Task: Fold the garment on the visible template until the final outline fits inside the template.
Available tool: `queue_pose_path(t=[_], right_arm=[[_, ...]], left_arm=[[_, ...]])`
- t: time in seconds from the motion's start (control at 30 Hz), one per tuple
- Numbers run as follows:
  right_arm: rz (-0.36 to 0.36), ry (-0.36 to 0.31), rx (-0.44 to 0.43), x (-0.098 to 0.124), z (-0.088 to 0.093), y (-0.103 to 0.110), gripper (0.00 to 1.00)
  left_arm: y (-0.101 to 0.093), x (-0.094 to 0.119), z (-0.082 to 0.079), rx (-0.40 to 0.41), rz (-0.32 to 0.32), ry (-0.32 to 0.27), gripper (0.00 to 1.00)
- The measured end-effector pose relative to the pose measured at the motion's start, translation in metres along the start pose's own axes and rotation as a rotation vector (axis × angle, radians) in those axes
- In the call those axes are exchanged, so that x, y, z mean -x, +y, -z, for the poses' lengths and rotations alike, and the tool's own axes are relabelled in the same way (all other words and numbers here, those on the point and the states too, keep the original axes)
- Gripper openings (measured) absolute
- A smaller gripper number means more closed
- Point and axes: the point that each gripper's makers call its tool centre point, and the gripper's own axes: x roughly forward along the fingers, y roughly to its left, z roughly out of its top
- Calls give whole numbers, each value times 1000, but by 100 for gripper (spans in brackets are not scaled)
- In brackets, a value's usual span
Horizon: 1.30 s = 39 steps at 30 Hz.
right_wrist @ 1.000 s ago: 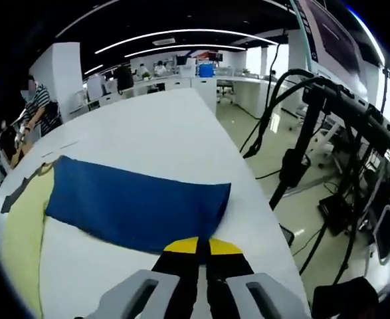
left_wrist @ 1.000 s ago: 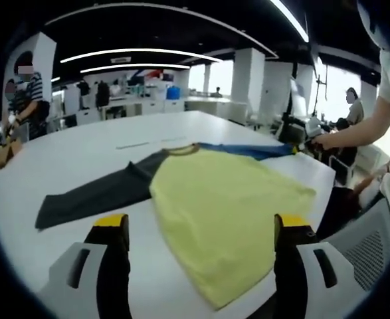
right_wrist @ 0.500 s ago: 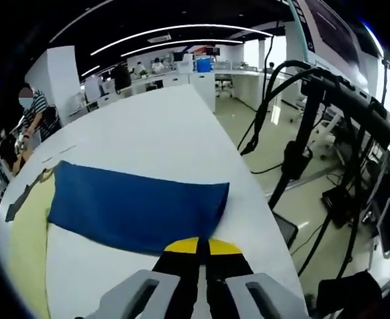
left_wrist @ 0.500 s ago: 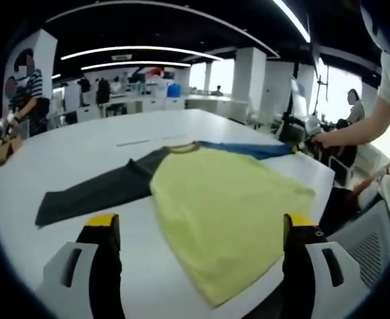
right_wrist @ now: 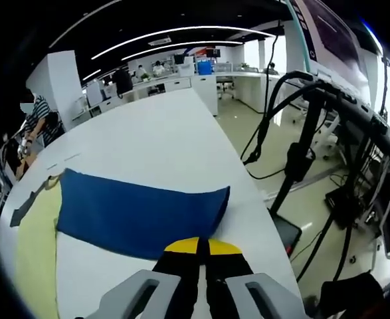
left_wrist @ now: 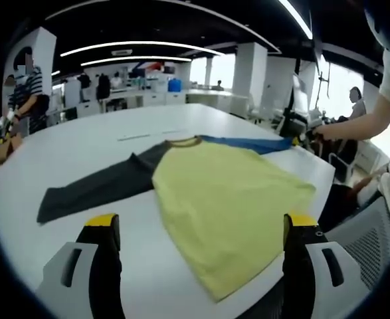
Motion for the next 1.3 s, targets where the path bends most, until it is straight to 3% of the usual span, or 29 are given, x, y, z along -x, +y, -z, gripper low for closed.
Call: queue_pose_path(t=[0.03,0.07,0.33,0.8,1.3], right_arm=[[-5,-5,-3,1,-2,1,0],[-42,-32,-61,1,-11,11,0],[-151,-75,-103,0,-27,42,0],[-226,-69,32,-5,-39,91,0],[-301,-76,69,-28,-55,113,0]], left_arm=[[0,0,0,-1,1,-1,99],[0,0,0,-1,0,-1,99],[0,-1,-3,-3,9,-9,99],[-3,0,-5,-3,17,-18,99],[-6,-1,-4,-5,25,-16,99]])
